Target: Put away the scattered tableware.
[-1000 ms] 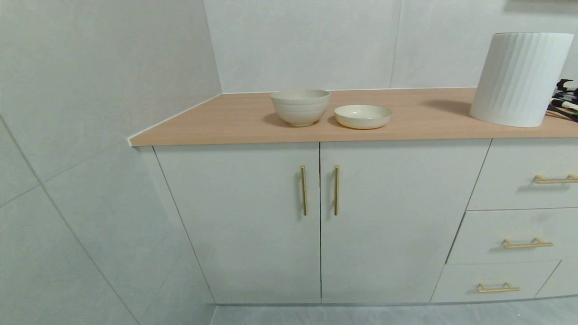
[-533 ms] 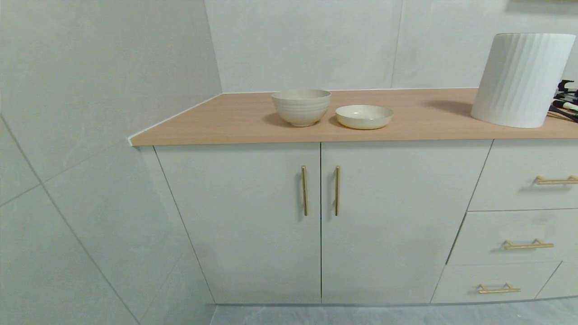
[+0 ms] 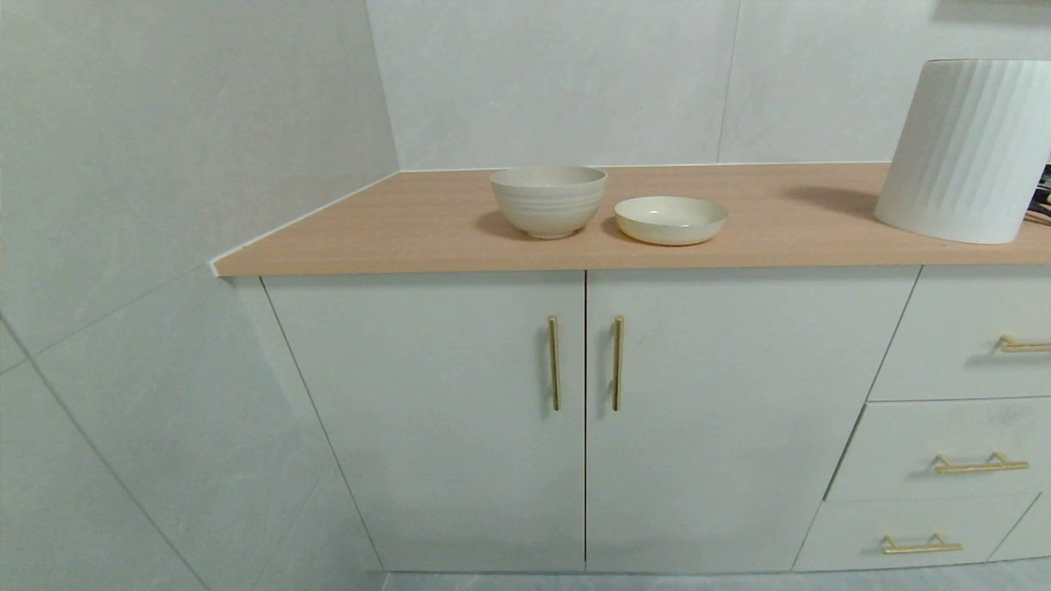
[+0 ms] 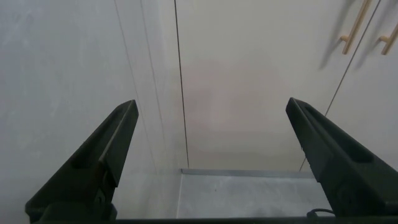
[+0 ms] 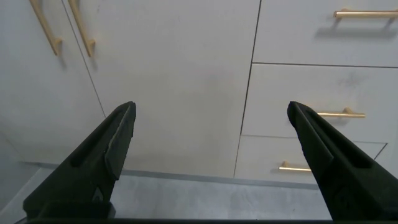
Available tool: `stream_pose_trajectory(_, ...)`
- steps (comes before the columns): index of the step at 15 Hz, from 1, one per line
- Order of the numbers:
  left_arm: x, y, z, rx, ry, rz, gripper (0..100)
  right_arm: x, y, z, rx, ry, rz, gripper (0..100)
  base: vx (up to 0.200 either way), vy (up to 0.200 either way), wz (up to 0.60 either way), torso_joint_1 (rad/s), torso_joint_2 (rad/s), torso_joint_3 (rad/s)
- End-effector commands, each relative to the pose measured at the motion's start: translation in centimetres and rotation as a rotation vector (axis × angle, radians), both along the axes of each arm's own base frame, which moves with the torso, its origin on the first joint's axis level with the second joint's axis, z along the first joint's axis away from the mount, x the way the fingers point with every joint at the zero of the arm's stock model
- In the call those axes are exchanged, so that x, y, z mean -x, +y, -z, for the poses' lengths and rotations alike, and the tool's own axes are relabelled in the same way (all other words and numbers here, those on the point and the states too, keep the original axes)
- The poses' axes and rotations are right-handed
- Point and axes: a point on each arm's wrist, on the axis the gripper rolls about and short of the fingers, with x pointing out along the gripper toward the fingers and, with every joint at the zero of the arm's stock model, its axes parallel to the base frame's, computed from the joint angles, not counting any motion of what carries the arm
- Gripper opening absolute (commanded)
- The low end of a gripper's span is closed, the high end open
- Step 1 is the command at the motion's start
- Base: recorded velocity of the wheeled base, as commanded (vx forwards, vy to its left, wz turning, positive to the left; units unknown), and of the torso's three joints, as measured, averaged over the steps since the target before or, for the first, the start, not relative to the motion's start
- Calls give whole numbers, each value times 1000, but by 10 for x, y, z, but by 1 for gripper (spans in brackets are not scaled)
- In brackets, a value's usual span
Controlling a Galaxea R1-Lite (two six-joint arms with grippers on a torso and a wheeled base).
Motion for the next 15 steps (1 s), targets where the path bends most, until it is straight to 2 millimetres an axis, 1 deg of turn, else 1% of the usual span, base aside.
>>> stream_pose_trajectory(1, 0, 0, 0, 0, 0, -1, 100, 0, 0, 0, 2, 0, 0, 100, 0, 0, 0, 0, 0, 0)
stream_pose_trajectory(2, 0, 0, 0, 0, -2, -1, 100, 0, 0, -1, 2, -6, 3, 100, 0, 0, 0, 0, 0, 0)
stream_pose_trajectory(3, 0, 0, 0, 0, 0, -1, 100, 3, 0, -12, -14, -60, -8, 100, 0, 0, 0, 0, 0, 0)
stream_pose_trajectory(4, 0, 0, 0, 0, 0, -1, 100, 10, 0, -31, -59, -132, -18, 100, 0, 0, 0, 0, 0, 0)
stream_pose_trajectory(5, 0, 0, 0, 0, 0, -1, 100, 12, 1, -40, -77, -139, -41, 100, 0, 0, 0, 0, 0, 0)
stream_pose_trajectory(6, 0, 0, 0, 0, -2, -1, 100, 9, 1, -40, -76, -97, -81, 100, 0, 0, 0, 0, 0, 0)
stream_pose_trajectory(7, 0, 0, 0, 0, 0, -1, 100, 1, 4, -39, -78, 38, -210, 100, 0, 0, 0, 0, 0, 0)
stream_pose_trajectory(8, 0, 0, 0, 0, 0, -1, 100, -7, 6, -44, -87, 109, -282, 100, 0, 0, 0, 0, 0, 0)
stream_pose_trajectory(10, 0, 0, 0, 0, 0, -1, 100, -27, 8, -62, -110, 229, -375, 100, 0, 0, 0, 0, 0, 0)
stream_pose_trajectory(11, 0, 0, 0, 0, 0, -1, 100, -33, 9, -68, -115, 257, -392, 100, 0, 0, 0, 0, 0, 0)
stream_pose_trajectory(12, 0, 0, 0, 0, 0, -1, 100, -54, 11, -84, -123, 340, -454, 100, 0, 0, 0, 0, 0, 0)
stream_pose_trajectory(13, 0, 0, 0, 0, 0, -1, 100, -66, 14, -93, -119, 381, -503, 100, 0, 0, 0, 0, 0, 0)
stream_pose_trajectory(15, 0, 0, 0, 0, 0, -1, 100, -112, 37, -118, -94, 484, -662, 100, 0, 0, 0, 0, 0, 0)
